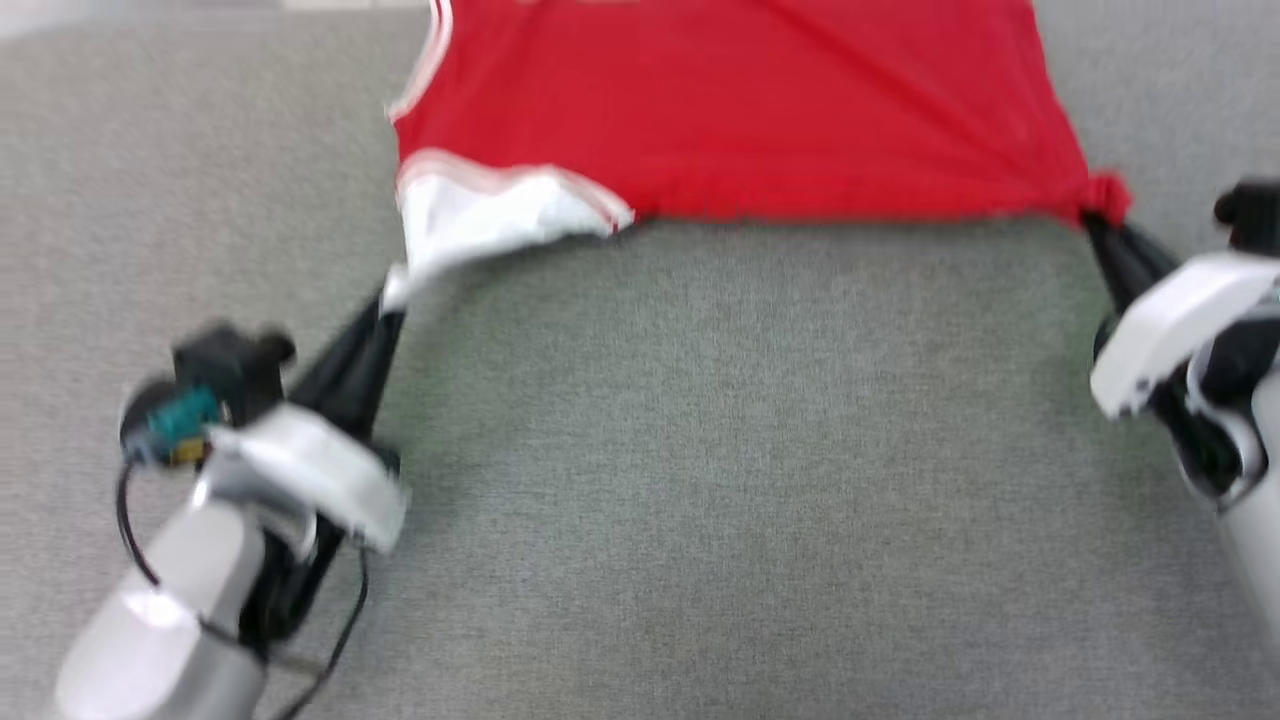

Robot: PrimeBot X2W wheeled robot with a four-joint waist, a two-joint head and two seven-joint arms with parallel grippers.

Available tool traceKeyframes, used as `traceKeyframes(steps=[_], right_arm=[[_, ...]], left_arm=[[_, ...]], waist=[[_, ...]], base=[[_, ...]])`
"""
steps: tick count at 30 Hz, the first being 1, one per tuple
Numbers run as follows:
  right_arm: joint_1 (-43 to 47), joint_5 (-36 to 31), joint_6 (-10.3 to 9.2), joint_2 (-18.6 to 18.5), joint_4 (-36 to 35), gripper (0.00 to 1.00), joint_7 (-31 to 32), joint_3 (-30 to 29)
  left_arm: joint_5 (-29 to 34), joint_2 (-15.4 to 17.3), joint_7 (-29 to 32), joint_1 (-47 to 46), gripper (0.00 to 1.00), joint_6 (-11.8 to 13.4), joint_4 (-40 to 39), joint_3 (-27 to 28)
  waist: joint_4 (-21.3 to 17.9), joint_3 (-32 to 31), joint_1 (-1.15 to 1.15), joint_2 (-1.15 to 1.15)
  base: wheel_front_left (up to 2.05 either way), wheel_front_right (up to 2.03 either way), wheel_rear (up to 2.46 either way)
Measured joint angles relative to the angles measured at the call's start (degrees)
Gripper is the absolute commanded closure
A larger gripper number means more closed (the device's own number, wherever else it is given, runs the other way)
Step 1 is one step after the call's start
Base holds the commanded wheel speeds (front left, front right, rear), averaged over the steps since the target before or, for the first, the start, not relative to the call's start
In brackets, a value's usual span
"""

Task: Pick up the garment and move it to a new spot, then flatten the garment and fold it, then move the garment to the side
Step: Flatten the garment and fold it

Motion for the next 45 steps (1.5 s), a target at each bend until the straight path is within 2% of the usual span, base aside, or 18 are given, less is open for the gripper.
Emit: traceKeyframes(steps=[9,23,28,34,45], right_arm=[[14.2,5.7,0.00,-5.9,-6.4,1.00,6.0,2.6],[33.7,12.0,0.00,-10.1,-15.3,1.00,16.1,-3.1],[39.2,12.6,0.00,-10.0,-19.2,1.00,18.0,-6.3],[41.6,12.8,0.00,-8.7,-22.8,1.00,19.4,-8.9],[40.8,14.0,-0.01,-6.8,-27.3,1.00,19.6,-12.1]], left_arm=[[-2.1,6.4,6.4,16.9,1.00,1.3,-9.6,-3.2],[-6.2,12.1,13.2,32.6,1.00,2.9,-20.5,-7.3],[-8.2,13.8,14.2,36.6,1.00,3.0,-22.7,-8.0],[-8.7,14.3,14.1,37.7,1.00,3.2,-23.6,-8.1],[-7.5,14.6,8.6,33.0,1.00,2.7,-24.9,-3.7]], waist=[[1.0,-7.4,-0.01,0.00],[0.6,-14.6,-0.01,0.00],[0.0,-15.6,-0.01,0.00],[-0.7,-15.7,0.00,0.00],[-1.3,-13.8,0.00,0.00]], base=[[0.00,0.00,0.00],[0.00,0.00,0.00],[0.00,0.00,0.00],[0.00,0.00,0.00],[0.00,0.00,0.00]])
